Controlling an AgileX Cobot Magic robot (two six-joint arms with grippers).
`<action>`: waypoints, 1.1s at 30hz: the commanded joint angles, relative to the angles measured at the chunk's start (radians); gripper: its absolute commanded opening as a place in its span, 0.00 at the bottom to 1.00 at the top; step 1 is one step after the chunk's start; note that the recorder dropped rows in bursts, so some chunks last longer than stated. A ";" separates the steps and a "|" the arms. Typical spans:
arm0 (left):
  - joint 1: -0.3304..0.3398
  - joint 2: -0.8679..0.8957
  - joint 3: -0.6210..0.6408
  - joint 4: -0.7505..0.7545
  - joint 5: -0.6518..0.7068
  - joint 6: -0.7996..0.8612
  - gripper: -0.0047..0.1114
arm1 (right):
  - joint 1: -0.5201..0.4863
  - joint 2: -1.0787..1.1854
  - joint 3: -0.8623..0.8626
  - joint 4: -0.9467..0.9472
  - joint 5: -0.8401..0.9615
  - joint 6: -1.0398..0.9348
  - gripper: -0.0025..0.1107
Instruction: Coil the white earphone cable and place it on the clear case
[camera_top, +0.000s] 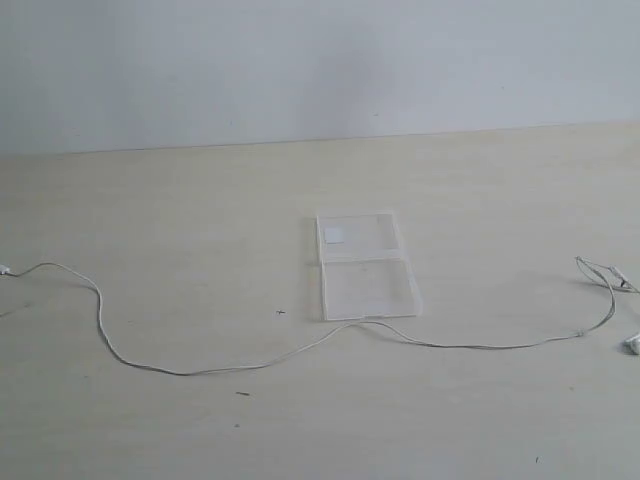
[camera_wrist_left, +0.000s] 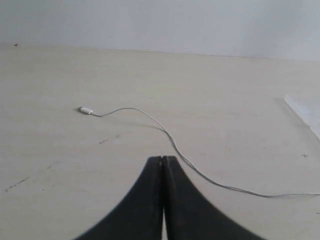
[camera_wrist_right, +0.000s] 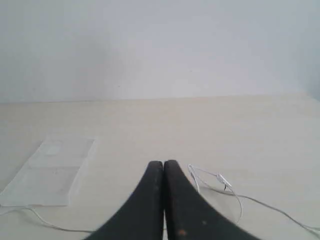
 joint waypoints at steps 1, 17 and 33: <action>0.000 -0.004 0.003 0.003 -0.006 -0.004 0.04 | -0.005 -0.006 0.004 -0.014 -0.103 -0.005 0.02; 0.000 -0.004 0.003 0.003 -0.006 -0.004 0.04 | -0.005 0.388 -0.533 -0.006 0.088 0.001 0.02; 0.000 -0.004 0.003 0.003 -0.006 -0.004 0.04 | -0.005 0.683 -0.686 0.039 -0.118 0.001 0.02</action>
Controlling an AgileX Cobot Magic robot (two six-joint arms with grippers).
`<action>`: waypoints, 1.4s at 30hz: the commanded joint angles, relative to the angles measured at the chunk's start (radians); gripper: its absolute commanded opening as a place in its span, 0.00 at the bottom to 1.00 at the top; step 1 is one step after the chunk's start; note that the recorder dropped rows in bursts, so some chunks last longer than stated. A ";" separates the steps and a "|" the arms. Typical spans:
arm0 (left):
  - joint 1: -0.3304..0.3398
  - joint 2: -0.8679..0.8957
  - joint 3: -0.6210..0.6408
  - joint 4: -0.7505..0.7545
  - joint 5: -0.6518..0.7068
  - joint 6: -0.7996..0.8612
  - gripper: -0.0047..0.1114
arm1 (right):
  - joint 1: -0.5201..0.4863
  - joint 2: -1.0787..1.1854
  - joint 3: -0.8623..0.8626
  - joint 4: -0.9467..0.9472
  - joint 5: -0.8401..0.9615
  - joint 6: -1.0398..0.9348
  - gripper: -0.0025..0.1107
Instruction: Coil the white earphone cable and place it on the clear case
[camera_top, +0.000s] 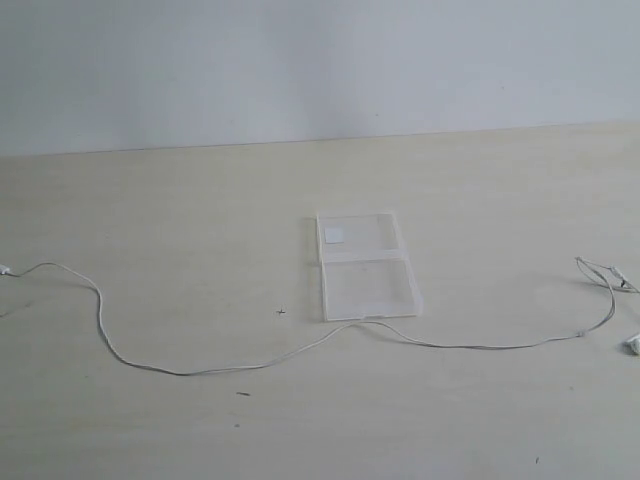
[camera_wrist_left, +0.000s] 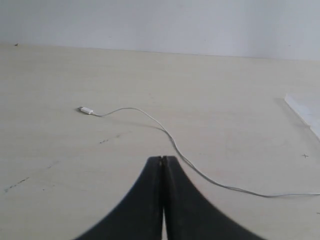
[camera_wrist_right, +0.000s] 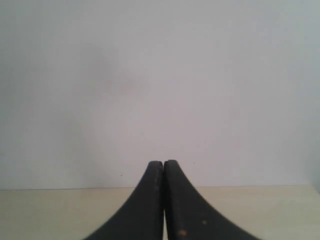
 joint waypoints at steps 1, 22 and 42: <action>0.000 -0.004 0.003 0.003 -0.006 -0.004 0.04 | -0.005 0.007 -0.009 0.061 -0.039 0.002 0.02; 0.000 -0.004 0.003 0.003 -0.006 -0.004 0.04 | 0.513 1.189 -0.829 0.125 1.038 -0.838 0.02; 0.000 -0.004 0.003 0.003 -0.006 -0.004 0.04 | 0.634 1.399 -0.871 0.028 0.967 -0.817 0.28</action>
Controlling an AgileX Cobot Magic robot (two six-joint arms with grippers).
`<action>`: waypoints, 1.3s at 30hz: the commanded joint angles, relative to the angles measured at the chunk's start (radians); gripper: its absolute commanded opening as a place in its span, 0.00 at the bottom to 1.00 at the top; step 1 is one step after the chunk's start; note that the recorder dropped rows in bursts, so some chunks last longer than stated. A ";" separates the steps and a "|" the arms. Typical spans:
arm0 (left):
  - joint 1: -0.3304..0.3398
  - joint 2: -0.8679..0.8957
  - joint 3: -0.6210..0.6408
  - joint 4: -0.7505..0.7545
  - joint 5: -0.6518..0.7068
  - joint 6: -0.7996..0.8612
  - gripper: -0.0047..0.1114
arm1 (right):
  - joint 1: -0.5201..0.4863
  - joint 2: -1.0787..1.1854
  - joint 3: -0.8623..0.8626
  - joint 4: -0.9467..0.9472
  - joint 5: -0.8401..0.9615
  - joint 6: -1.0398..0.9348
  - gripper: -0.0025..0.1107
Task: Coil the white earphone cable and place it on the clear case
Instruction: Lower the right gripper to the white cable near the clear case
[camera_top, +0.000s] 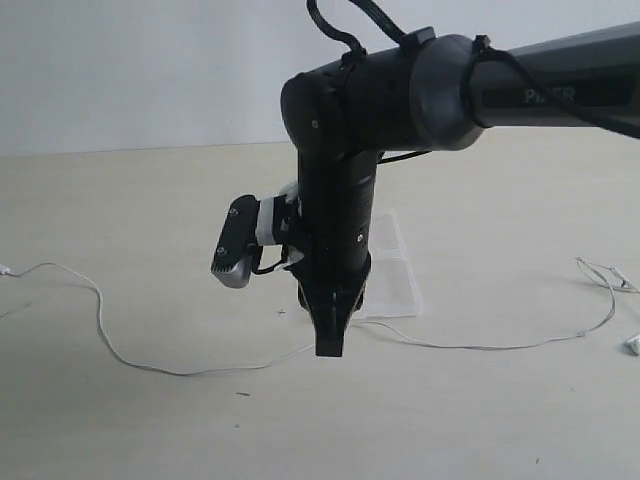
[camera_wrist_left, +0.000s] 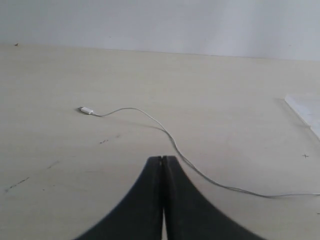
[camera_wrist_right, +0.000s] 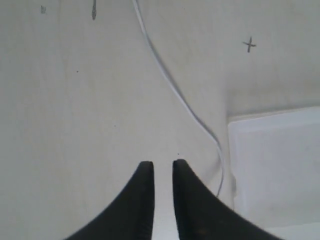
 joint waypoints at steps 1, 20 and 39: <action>0.000 -0.004 0.003 0.003 -0.006 -0.004 0.04 | 0.001 0.020 -0.011 -0.042 0.005 0.006 0.32; 0.000 -0.004 0.003 0.003 -0.006 -0.004 0.04 | 0.001 0.041 -0.009 -0.193 0.120 0.566 0.38; 0.000 -0.004 0.003 0.003 -0.006 -0.004 0.04 | -0.103 0.150 -0.009 -0.135 0.120 0.686 0.38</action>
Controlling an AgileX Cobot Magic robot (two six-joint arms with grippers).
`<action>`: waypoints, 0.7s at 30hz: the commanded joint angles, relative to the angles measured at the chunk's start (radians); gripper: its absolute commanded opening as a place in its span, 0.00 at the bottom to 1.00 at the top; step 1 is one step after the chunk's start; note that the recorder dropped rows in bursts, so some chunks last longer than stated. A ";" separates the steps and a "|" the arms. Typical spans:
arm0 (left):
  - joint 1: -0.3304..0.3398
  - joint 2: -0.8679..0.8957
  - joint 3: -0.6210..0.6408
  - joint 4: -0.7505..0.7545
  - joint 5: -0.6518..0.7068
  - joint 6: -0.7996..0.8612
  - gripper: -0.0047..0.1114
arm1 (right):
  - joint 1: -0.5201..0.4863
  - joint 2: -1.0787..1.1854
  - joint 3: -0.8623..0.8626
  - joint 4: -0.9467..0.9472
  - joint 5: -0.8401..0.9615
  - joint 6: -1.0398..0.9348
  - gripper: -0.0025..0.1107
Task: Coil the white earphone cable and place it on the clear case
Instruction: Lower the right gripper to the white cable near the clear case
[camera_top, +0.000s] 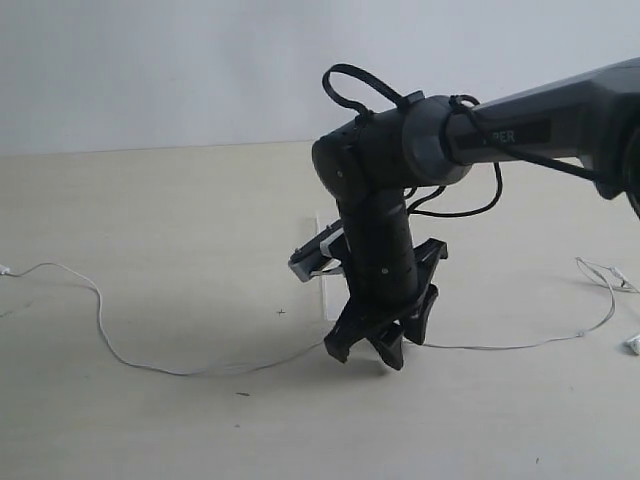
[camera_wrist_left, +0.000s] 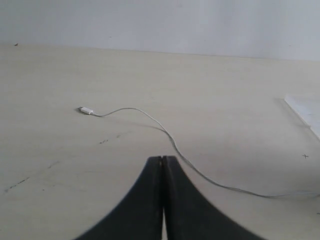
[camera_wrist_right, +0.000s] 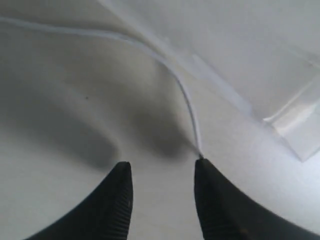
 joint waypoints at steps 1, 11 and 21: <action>0.000 -0.004 0.003 0.003 -0.006 -0.004 0.04 | -0.010 -0.001 -0.005 -0.040 -0.002 0.003 0.38; 0.000 -0.004 0.003 0.003 -0.006 -0.004 0.04 | -0.010 -0.001 -0.005 -0.033 -0.002 -0.014 0.41; 0.000 -0.004 0.003 0.003 -0.006 -0.004 0.04 | -0.010 0.021 -0.005 0.045 -0.097 -0.093 0.51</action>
